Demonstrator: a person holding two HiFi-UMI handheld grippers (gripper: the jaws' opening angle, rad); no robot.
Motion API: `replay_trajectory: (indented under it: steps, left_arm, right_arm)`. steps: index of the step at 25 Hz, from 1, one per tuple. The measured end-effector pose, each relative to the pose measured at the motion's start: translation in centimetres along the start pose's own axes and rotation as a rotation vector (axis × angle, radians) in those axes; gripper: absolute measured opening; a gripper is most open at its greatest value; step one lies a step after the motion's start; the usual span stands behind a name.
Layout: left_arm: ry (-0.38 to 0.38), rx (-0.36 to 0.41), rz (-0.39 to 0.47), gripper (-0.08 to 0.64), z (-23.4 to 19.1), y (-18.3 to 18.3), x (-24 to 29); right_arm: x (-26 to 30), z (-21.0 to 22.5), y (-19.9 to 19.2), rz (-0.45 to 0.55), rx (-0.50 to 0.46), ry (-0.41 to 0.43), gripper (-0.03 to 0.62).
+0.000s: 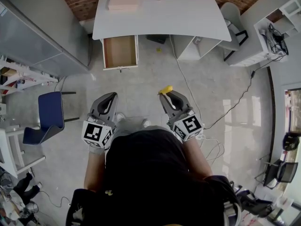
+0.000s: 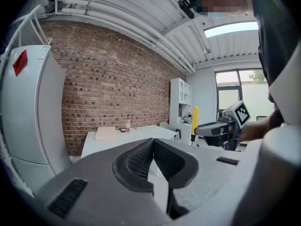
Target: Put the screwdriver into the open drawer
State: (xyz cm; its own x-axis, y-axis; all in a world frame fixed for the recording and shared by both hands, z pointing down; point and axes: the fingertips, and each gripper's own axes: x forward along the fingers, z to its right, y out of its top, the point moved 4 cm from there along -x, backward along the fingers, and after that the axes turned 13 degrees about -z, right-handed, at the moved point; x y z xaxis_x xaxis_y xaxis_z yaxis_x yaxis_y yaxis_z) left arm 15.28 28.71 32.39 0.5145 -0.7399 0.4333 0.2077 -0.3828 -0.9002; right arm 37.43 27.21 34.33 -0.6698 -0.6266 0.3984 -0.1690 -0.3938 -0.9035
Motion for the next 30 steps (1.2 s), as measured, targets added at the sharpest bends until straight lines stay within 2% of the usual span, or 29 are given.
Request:
replay_trajectory:
  steps: [11,30]
  left_arm:
    - [-0.015,-0.056,-0.005,0.005,-5.2,0.7,3.3]
    - [-0.093,-0.074,0.011,0.005,-22.0,1.8,6.0]
  right_arm:
    - [4.5,2.0,1.8,-0.02,0.009,-0.006,0.081]
    - [19.5,0.6,7.6,-0.06,0.026,-0.086,0.08]
